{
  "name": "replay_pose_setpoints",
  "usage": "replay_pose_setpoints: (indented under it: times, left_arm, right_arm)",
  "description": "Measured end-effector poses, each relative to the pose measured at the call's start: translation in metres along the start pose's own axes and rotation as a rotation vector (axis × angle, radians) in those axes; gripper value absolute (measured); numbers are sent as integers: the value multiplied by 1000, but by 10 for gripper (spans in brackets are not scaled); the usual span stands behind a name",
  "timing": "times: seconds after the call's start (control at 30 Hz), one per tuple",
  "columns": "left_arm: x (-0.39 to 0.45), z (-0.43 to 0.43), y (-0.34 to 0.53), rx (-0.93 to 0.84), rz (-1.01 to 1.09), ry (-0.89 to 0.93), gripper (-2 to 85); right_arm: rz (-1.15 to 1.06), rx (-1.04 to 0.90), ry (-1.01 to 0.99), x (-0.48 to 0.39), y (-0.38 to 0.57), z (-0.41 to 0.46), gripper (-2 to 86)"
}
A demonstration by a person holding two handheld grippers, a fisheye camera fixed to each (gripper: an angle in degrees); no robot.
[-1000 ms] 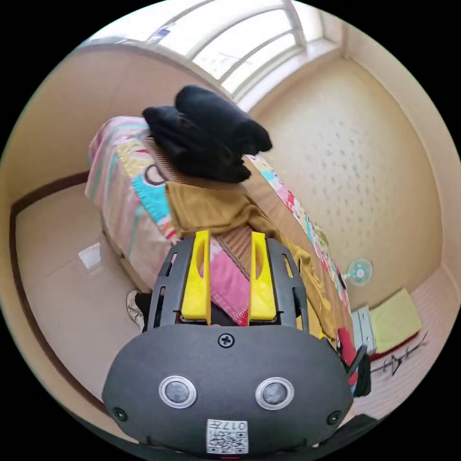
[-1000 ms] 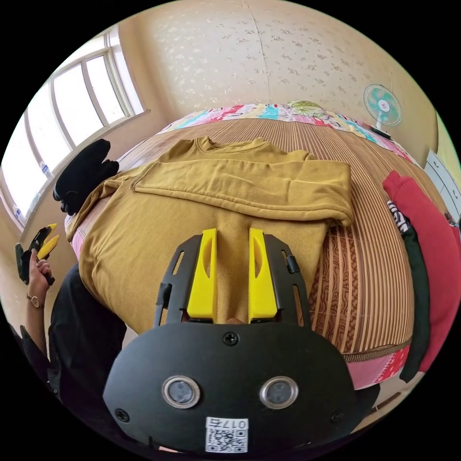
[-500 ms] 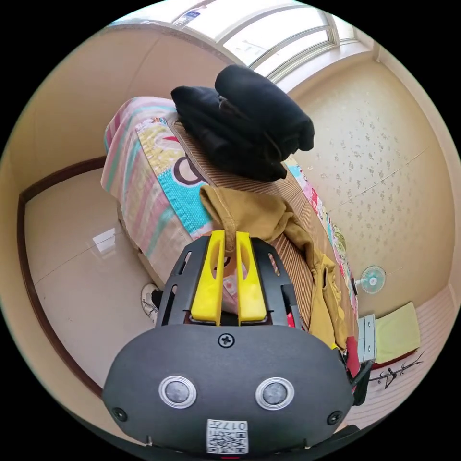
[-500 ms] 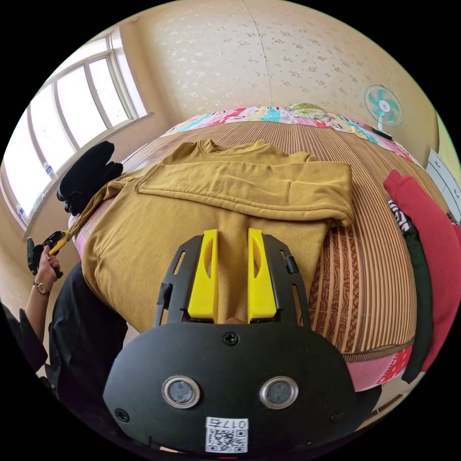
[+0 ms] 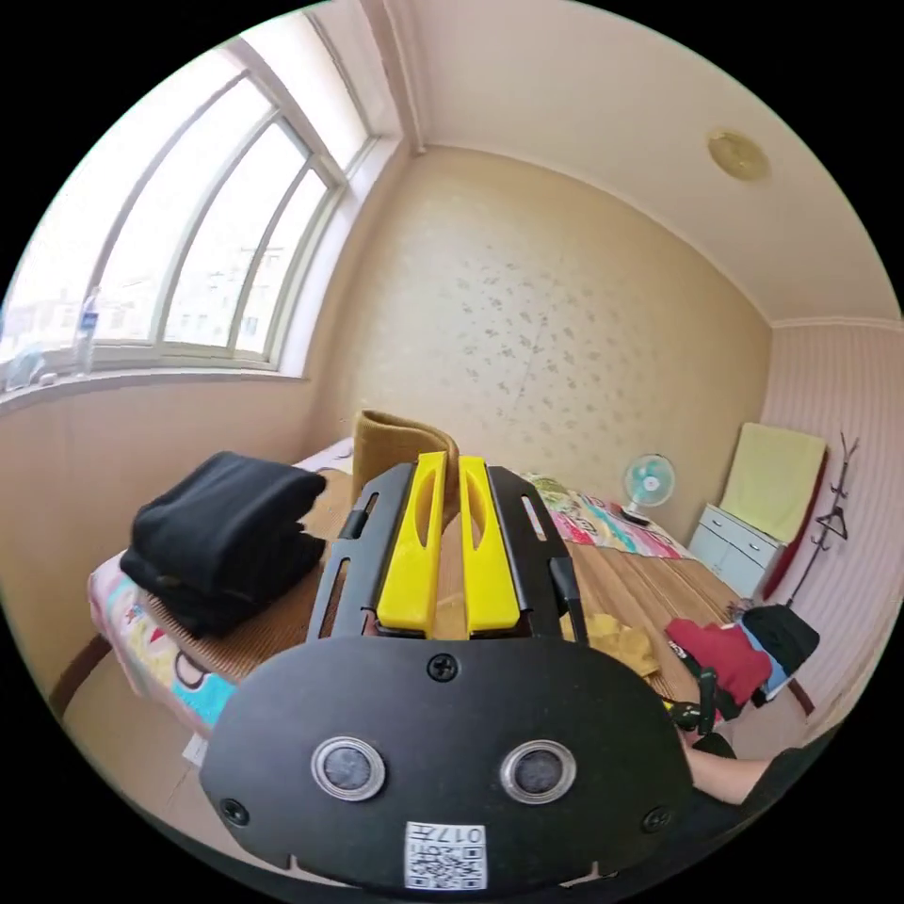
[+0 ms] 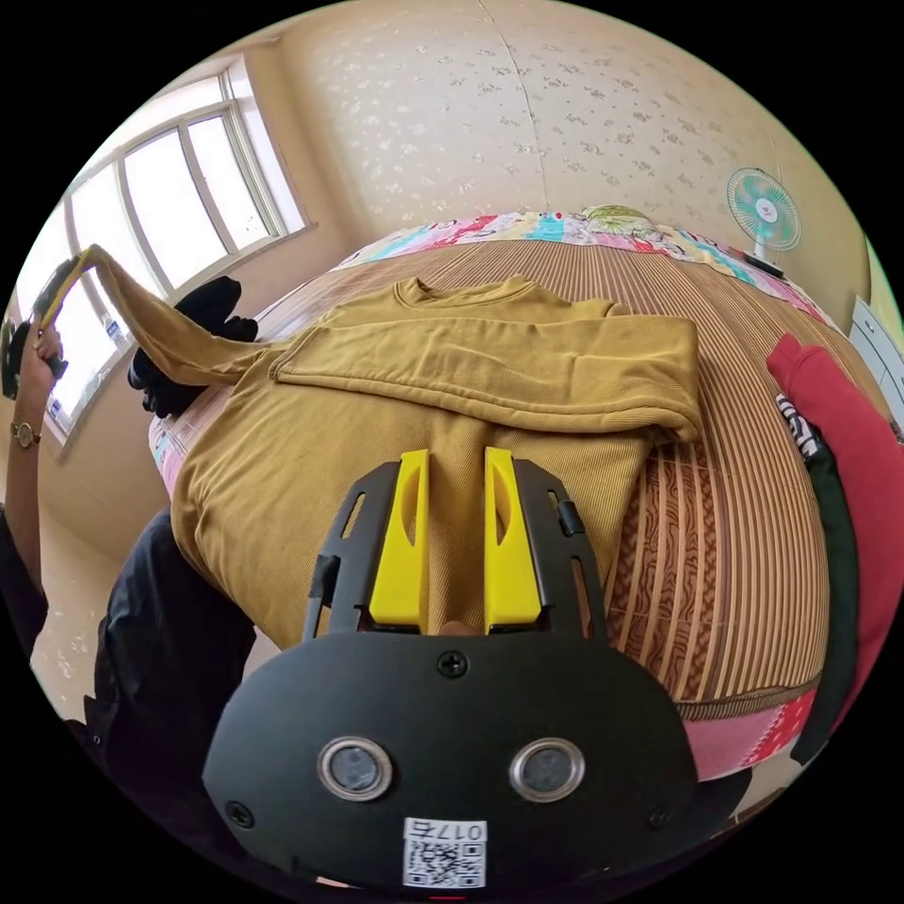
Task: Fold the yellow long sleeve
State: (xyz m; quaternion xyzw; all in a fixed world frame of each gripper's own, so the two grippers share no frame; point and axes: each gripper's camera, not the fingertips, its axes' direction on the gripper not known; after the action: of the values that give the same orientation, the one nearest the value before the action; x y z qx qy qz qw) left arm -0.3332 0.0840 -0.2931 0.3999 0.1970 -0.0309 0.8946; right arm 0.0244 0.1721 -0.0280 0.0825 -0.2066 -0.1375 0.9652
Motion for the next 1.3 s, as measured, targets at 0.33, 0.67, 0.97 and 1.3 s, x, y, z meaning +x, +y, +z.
replay_pose_setpoints:
  times: [0.33,0.67,0.97,1.3]
  left_arm:
    - [310,284,144,-687,261,381,47]
    - [204,172,224,-557,-37,280,59]
    - [107,174,233,-732,-44,-158,99]
    - [128,218,236,-813,43,-184,68]
  right_arm:
    - [11,-7,-1,-1,1,5,86]
    - [-2,4,12,-3,1,6,85]
    - [8,-70,45,-7,-15,-1,85]
    - [164,-113,195,2,-6,-23,46]
